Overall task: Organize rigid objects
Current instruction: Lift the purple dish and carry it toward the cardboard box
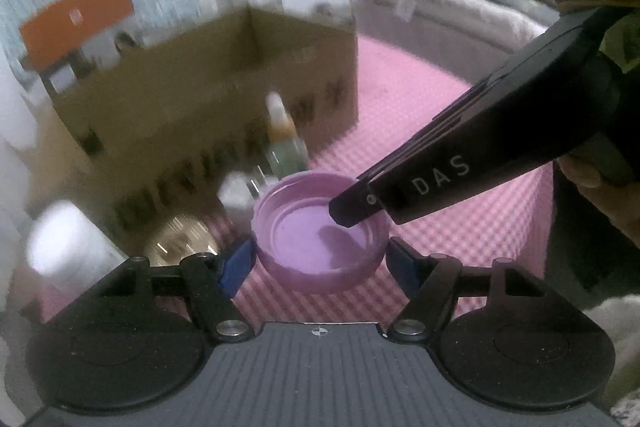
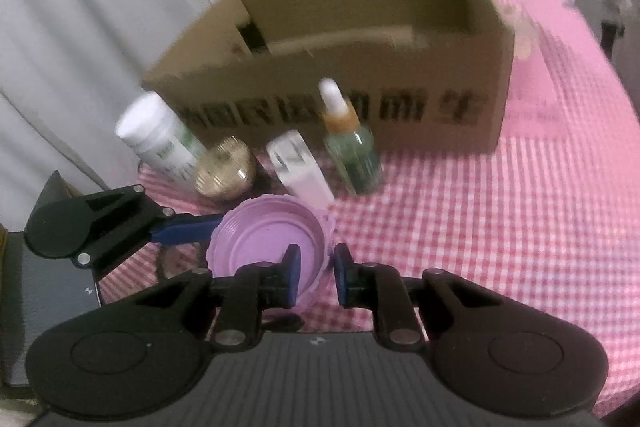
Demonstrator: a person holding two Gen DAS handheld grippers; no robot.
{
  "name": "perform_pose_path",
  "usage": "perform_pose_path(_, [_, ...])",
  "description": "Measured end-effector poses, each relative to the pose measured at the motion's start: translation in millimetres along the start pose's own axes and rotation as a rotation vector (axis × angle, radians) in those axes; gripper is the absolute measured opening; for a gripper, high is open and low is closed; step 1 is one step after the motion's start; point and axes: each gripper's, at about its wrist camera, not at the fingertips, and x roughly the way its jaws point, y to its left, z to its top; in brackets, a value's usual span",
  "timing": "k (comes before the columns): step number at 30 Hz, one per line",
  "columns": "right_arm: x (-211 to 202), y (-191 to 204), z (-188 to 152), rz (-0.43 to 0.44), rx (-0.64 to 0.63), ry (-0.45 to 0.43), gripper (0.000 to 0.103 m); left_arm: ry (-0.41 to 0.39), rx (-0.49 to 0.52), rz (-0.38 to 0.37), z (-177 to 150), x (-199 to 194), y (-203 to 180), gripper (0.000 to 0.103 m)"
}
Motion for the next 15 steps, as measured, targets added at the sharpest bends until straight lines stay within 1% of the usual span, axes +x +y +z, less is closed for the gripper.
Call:
perform_pose_path(4, [-29.1, 17.6, 24.9, 0.005, -0.078, -0.084, 0.019, -0.074, 0.017, 0.068, 25.0, -24.6, 10.4, 0.072])
perform_pose_path(7, [-45.2, 29.2, 53.9, 0.015, -0.147, -0.14, 0.019, -0.119, 0.029, 0.12, 50.1, -37.8, 23.0, 0.072])
perform_pose_path(8, [-48.3, 31.4, 65.4, 0.017, -0.165, -0.153, 0.019, -0.121, 0.032, 0.133, 57.5, -38.9, 28.4, 0.072])
perform_pose_path(10, [-51.1, 33.0, 87.5, 0.033, -0.194, -0.168, 0.019, -0.11, 0.029, 0.151, 75.7, -36.2, 42.6, 0.072])
perform_pose_path(12, [-45.5, 31.1, 114.8, 0.04, -0.214, -0.162, 0.019, -0.093, 0.015, 0.143, 93.4, -27.5, 60.0, 0.072])
perform_pose_path(15, [-23.7, 23.7, 151.3, 0.06, -0.208, -0.119, 0.019, -0.018, -0.018, 0.114, 115.1, -2.1, 90.9, 0.072])
